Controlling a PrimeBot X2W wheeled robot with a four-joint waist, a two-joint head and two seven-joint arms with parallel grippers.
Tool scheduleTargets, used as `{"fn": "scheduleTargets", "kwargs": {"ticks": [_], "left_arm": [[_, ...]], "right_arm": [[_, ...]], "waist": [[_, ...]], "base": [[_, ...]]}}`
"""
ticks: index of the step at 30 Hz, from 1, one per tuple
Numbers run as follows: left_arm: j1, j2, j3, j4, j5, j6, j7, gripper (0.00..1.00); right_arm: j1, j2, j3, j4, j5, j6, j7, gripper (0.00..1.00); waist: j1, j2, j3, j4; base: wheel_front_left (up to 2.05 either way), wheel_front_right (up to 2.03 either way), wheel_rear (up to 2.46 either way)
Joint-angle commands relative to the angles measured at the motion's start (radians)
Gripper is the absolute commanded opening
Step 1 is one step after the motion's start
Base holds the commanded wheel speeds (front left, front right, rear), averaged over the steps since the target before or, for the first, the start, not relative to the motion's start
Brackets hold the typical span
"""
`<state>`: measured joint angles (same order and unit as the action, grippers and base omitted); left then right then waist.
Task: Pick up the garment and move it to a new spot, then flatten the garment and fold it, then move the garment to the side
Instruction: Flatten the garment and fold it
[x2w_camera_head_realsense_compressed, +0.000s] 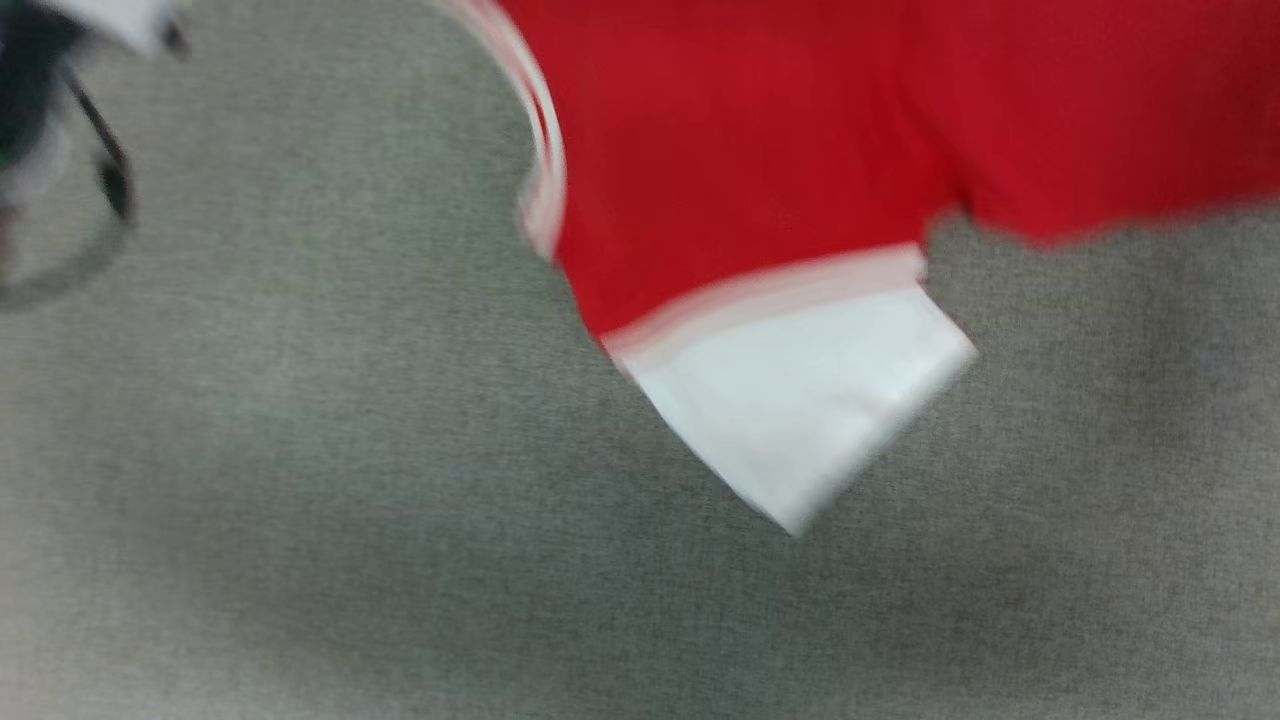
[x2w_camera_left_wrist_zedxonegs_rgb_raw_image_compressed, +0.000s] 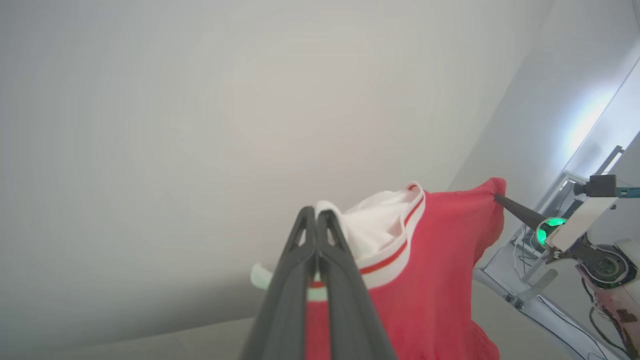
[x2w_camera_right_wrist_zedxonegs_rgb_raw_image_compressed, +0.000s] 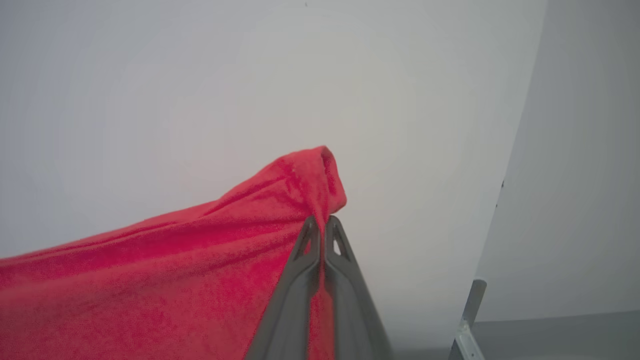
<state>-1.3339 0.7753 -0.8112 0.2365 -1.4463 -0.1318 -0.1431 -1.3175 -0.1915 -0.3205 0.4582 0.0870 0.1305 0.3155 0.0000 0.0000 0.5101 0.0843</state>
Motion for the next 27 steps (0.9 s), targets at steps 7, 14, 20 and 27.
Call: {"fn": "scheduleTargets", "kwargs": {"ticks": [7,14,20,27], "left_arm": [[-0.305,-0.045,0.026,0.233,0.048,0.003,-0.028,0.0],[-0.492,-0.081,0.015,0.337,0.065,0.003,-0.09,0.0],[-0.42,-0.087,-0.034,0.315,0.006,0.003,-0.105,0.0],[-0.169,-0.109,-0.007,0.19,-0.057,0.002,-0.122,0.0]], "right_arm": [[-0.214,0.035,-0.073,0.066,-0.13,-0.001,-0.137,0.0],[-0.368,0.041,-0.127,0.167,-0.215,-0.001,-0.276,0.0],[-0.354,0.044,-0.113,0.277,-0.232,-0.001,-0.352,0.0],[-0.202,-0.008,0.017,0.343,-0.134,0.0,-0.412,0.0]], "waist": [[0.0,0.0,0.089,-0.056],[0.0,0.0,0.123,-0.068],[0.0,0.0,0.141,-0.065],[0.0,0.0,0.138,-0.041]], "base": [[0.0,0.0,0.0],[0.0,0.0,0.0],[0.0,0.0,0.0],[0.0,0.0,0.0]]}}
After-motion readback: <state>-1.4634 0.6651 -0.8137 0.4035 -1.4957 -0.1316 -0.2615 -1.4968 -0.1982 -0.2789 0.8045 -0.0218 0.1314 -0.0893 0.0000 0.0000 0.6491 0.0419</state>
